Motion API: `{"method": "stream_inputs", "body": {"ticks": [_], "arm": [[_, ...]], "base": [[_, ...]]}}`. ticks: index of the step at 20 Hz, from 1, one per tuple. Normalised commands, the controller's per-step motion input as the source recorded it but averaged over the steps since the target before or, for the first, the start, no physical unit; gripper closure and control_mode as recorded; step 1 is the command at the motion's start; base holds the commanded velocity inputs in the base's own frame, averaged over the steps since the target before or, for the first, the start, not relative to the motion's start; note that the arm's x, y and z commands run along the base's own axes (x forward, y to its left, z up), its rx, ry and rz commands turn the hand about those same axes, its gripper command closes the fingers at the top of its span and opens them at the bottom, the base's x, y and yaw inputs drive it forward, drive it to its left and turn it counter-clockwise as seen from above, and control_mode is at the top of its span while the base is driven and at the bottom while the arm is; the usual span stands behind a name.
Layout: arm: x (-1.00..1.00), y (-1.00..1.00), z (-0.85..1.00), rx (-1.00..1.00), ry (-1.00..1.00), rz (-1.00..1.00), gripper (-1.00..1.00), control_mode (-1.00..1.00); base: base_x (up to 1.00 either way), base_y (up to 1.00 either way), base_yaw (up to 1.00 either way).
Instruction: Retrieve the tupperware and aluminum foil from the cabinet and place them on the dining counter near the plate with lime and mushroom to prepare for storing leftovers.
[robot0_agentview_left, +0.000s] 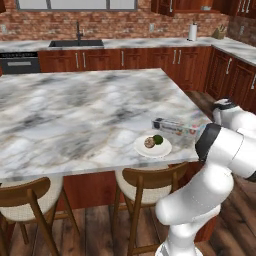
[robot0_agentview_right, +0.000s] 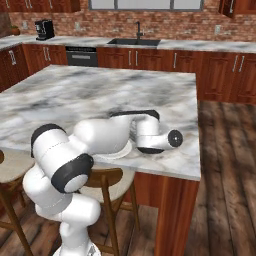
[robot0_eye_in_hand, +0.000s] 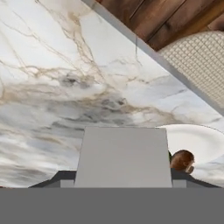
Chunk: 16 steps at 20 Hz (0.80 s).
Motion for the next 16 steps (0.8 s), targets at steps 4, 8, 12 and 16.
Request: {"method": "stream_inputs", "body": {"ticks": [4,8,12,16], "arm": [[0.55,-0.08,-0.45,0.05,0.0,0.0,1.0,-1.0],[0.61,0.0,-0.43,0.03,0.0,0.0,1.0,-1.0],[0.56,0.0,-0.51,0.02,0.0,0.0,1.0,-1.0],[0.53,-0.08,-0.48,0.04,0.0,0.0,1.0,-1.0]], "base": [[0.0,0.0,0.0],[0.0,0.0,0.0],[0.0,0.0,0.0],[0.0,0.0,0.0]]}}
